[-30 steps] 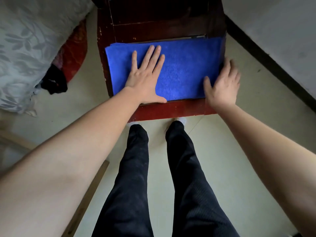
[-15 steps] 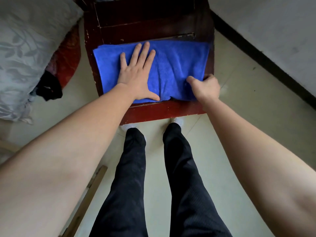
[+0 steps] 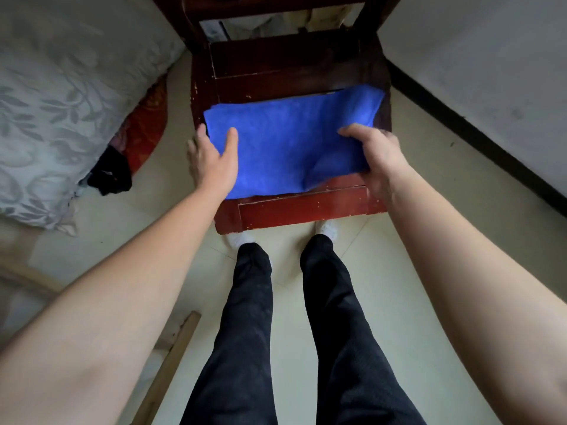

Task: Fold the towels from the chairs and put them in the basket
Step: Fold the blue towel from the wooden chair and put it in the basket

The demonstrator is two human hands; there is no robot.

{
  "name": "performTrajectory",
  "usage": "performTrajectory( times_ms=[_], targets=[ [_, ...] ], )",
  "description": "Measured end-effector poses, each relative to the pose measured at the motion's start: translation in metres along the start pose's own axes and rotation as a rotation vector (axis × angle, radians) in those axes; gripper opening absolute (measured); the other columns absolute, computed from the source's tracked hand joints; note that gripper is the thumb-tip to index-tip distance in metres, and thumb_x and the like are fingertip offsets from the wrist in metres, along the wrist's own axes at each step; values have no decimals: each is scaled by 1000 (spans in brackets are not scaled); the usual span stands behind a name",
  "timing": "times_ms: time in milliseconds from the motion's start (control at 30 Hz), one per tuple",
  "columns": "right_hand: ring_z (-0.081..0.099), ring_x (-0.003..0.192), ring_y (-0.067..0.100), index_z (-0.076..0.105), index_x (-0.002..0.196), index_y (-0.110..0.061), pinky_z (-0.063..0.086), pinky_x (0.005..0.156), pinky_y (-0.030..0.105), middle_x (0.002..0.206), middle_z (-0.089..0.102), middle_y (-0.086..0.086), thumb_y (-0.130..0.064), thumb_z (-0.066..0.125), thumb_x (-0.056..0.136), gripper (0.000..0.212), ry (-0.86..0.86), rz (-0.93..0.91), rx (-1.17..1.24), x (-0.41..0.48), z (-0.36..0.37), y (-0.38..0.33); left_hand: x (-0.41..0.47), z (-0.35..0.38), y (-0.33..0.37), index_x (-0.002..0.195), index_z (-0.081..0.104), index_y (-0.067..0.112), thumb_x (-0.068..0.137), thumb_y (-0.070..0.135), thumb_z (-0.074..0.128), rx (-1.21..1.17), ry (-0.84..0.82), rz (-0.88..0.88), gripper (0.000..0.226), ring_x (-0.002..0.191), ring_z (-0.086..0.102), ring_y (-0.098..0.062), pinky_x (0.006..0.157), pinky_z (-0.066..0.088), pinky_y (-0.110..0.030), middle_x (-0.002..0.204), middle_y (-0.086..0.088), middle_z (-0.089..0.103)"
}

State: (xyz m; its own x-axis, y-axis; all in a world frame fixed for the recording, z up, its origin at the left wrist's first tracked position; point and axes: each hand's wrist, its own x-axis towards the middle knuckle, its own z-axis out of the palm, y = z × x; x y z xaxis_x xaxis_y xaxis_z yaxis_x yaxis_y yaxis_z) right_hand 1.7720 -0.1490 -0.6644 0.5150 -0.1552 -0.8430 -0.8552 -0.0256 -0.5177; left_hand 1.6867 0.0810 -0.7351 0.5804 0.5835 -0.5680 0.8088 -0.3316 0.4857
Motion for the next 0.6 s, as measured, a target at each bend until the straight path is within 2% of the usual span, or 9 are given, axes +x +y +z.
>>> performTrajectory(
  times_ms=[67, 133, 200, 267, 333, 367, 433, 500, 600],
  targets=[
    [73, 93, 34, 72, 93, -8, 58, 88, 53, 96, 77, 16, -20, 83, 59, 38, -27, -54, -13, -4, 27, 6, 7, -19, -1, 130, 50, 19, 94, 59, 43, -316, -81, -213, 54, 119, 52, -20, 107, 39, -38, 131, -3, 53],
    [71, 85, 25, 68, 91, -15, 58, 82, 43, 89, 74, 7, -24, 82, 60, 35, -17, -112, -97, -4, 52, 14, 14, -32, -1, 141, 45, 18, 96, 63, 36, -547, -221, -358, 64, 121, 53, -19, 107, 40, -41, 136, -5, 54],
    [62, 76, 16, 60, 93, -17, 52, 74, 33, 80, 65, -3, -23, 81, 69, 32, -37, -211, -245, -5, 82, 25, 22, -45, -4, 151, 32, 11, 98, 63, 29, -661, -320, -406, 75, 130, 50, -22, 111, 37, -45, 146, -9, 49],
    [57, 80, 15, 56, 114, -20, 47, 78, 28, 87, 63, -4, -25, 76, 76, 43, -85, -330, -457, -7, 109, 40, 28, -54, -8, 153, 30, 11, 97, 66, 25, -715, -381, -429, 78, 131, 50, -24, 113, 34, -49, 148, -12, 48],
    [59, 96, 18, 47, 142, -18, 46, 88, 30, 103, 68, 2, -27, 69, 82, 65, -176, -401, -683, -8, 133, 58, 34, -61, -13, 152, 31, 11, 96, 69, 23, -738, -426, -444, 82, 132, 50, -25, 114, 31, -51, 147, -13, 49],
    [60, 103, 21, 41, 148, -17, 47, 90, 31, 108, 69, 6, -27, 67, 84, 70, -232, -411, -803, -8, 143, 67, 36, -64, -15, 152, 31, 10, 95, 70, 22, -744, -440, -447, 83, 132, 50, -25, 114, 31, -52, 146, -14, 50],
    [58, 114, 25, 33, 154, -16, 47, 95, 31, 114, 69, 9, -23, 65, 87, 74, -383, -375, -980, -11, 152, 79, 39, -66, -18, 151, 33, 10, 94, 72, 22, -751, -464, -443, 85, 132, 50, -26, 114, 31, -53, 145, -14, 51],
    [57, 117, 22, 27, 157, -19, 46, 96, 26, 122, 67, 5, -18, 64, 89, 78, -512, -302, -1027, -13, 151, 86, 41, -68, -20, 150, 35, 9, 93, 73, 22, -751, -484, -441, 86, 131, 51, -26, 114, 32, -53, 145, -14, 51],
    [61, 115, 18, 46, 149, -22, 48, 97, 26, 127, 67, -1, -14, 61, 90, 62, -537, -230, -863, -15, 138, 90, 41, -69, -21, 150, 36, 10, 94, 72, 24, -769, -503, -438, 84, 132, 50, -26, 114, 33, -52, 146, -14, 50]
  ],
)
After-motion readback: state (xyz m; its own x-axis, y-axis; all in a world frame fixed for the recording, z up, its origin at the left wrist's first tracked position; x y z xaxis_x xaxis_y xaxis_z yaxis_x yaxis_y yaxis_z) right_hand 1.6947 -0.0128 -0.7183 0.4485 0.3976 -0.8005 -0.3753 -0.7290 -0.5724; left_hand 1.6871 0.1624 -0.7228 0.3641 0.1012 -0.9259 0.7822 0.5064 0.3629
